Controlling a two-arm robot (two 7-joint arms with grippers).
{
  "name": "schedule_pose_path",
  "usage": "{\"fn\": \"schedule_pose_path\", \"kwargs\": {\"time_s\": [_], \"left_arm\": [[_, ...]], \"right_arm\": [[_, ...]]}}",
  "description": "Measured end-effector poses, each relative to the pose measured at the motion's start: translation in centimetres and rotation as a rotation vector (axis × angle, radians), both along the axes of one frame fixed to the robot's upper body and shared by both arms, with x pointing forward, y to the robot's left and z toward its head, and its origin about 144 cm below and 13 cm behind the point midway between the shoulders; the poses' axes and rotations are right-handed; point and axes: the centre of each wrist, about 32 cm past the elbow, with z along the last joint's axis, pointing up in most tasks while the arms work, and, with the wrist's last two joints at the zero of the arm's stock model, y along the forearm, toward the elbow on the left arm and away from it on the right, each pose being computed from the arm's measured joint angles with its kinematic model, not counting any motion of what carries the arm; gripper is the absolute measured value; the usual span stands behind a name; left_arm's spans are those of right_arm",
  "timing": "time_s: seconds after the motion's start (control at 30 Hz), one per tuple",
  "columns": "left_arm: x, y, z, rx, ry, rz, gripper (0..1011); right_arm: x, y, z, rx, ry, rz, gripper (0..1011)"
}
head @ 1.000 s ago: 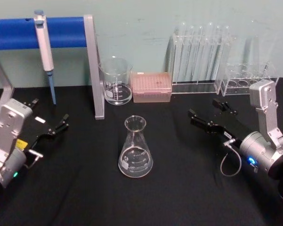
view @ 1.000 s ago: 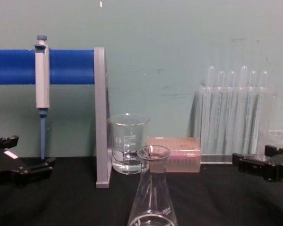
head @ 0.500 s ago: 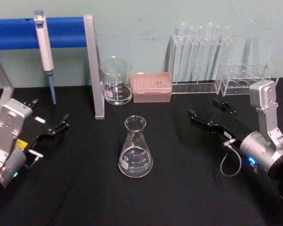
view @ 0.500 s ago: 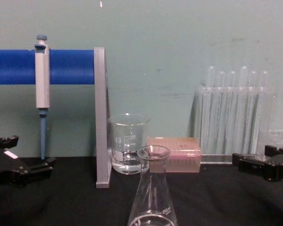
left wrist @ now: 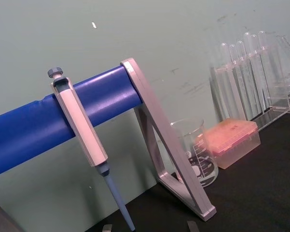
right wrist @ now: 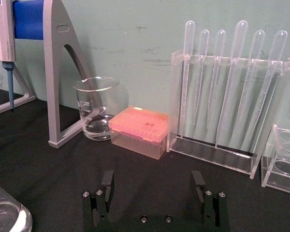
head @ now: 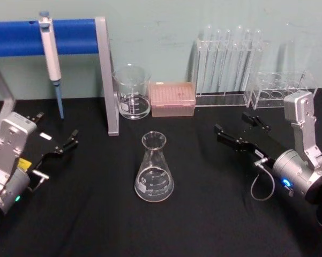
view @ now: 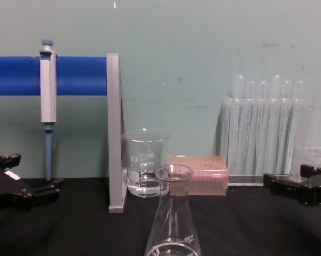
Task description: Grasp the erlenmeyer flask with one hand, shake it three times, then place it back.
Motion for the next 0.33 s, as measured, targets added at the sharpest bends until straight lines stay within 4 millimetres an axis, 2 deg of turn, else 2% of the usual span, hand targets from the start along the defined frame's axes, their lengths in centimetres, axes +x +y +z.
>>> {"fn": "schedule_pose_path", "kwargs": {"time_s": [0.33], "left_arm": [[0.00, 0.00, 0.00, 0.000, 0.000, 0.000, 1001]], "right_arm": [[0.00, 0.00, 0.00, 0.000, 0.000, 0.000, 1000]]}}
